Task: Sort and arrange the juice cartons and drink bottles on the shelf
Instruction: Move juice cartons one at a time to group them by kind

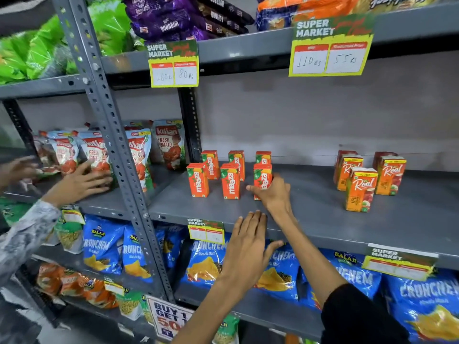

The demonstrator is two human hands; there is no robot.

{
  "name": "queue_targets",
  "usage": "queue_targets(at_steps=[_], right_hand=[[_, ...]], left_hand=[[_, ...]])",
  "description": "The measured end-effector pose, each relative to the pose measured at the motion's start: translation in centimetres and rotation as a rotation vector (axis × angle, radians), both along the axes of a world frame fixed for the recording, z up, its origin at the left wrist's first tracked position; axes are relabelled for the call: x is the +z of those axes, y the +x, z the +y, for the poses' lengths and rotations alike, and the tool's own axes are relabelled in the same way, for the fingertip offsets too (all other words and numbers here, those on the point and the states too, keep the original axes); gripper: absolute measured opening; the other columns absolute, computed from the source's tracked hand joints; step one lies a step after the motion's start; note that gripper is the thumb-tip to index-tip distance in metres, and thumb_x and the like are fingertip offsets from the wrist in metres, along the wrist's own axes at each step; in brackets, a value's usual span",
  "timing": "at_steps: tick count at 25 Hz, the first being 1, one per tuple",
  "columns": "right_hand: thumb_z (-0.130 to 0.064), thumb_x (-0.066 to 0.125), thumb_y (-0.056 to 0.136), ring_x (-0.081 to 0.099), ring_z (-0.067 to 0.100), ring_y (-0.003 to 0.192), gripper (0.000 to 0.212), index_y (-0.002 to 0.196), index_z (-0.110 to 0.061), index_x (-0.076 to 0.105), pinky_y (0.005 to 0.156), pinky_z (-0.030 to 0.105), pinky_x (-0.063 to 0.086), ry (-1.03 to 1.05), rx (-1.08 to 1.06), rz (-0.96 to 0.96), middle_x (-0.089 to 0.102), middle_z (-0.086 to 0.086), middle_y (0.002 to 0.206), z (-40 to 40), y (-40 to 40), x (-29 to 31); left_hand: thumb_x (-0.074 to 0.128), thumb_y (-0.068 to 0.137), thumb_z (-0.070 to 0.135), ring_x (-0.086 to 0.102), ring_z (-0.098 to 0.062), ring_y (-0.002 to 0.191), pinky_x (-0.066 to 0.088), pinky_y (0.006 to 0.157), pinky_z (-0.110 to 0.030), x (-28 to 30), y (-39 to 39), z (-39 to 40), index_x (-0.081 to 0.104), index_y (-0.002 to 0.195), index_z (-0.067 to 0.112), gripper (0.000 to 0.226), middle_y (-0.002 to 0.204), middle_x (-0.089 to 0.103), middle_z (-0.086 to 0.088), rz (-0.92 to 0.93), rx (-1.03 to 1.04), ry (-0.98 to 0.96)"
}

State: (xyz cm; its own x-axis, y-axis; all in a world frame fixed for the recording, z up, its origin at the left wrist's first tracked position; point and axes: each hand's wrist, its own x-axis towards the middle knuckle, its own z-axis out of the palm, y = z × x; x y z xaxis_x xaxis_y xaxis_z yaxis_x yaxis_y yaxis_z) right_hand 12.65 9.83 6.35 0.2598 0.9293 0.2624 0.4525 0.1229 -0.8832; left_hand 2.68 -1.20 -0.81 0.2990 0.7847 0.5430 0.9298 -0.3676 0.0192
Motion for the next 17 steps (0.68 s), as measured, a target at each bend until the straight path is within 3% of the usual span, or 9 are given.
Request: queue_targets(at_steps=[5,9,13,15,17], right_hand=[[-0.040,0.086,0.067,0.069,0.024,0.097,0.061,0.113,-0.008,0.060,0.077,0.028,0.052,0.019,-0.011,-0.027,0.072,0.008,0.105,-1.0,0.2,0.1],[-0.034,0.083,0.074,0.064,0.029,0.108,0.060,0.119,-0.006,0.055,0.086,0.036,0.052,-0.009,0.007,-0.047,0.068,0.012,0.116,-2.5,0.1,0.9],[-0.044,0.085,0.068,0.061,0.027,0.115,0.087,0.135,-0.008,0.042,0.092,0.037,0.052,-0.004,0.090,0.033,0.063,0.011,0.123,-5.1,2.3,1.3],[-0.051,0.078,0.074,0.060,0.022,0.114,0.079,0.136,-0.013,0.048,0.094,0.035,0.052,0.062,0.085,0.027,0.065,0.006,0.118,-7.2,5.4,0.9],[-0.054,0.070,0.080,0.065,0.018,0.105,0.058,0.124,-0.017,0.060,0.093,0.039,0.055,0.154,0.028,0.020,0.071,0.001,0.105,-9.6,10.1,0.2]], left_hand=[[0.021,0.101,0.065,0.036,-0.023,0.145,0.025,0.122,-0.046,-0.2,0.4,-0.1,0.040,0.149,0.007,0.078,0.154,0.046,-0.010,-0.009,0.008,-0.011],[0.016,0.100,0.067,0.036,-0.024,0.146,0.022,0.123,-0.046,-0.2,0.8,-0.3,0.041,0.149,0.006,0.082,0.154,0.046,-0.010,-0.033,0.047,-0.033],[0.006,0.098,0.071,0.035,-0.028,0.146,0.024,0.122,-0.050,0.0,2.0,-0.9,0.042,0.149,0.004,0.091,0.153,0.046,-0.014,-0.040,0.086,-0.072],[0.006,0.098,0.070,0.038,-0.029,0.145,0.026,0.121,-0.051,0.1,3.7,-1.4,0.045,0.147,0.005,0.090,0.152,0.049,-0.014,-0.063,0.088,-0.083],[0.008,0.099,0.068,0.042,-0.029,0.142,0.029,0.119,-0.050,0.3,6.9,-2.3,0.050,0.143,0.006,0.087,0.147,0.054,-0.012,-0.105,0.092,-0.083]])
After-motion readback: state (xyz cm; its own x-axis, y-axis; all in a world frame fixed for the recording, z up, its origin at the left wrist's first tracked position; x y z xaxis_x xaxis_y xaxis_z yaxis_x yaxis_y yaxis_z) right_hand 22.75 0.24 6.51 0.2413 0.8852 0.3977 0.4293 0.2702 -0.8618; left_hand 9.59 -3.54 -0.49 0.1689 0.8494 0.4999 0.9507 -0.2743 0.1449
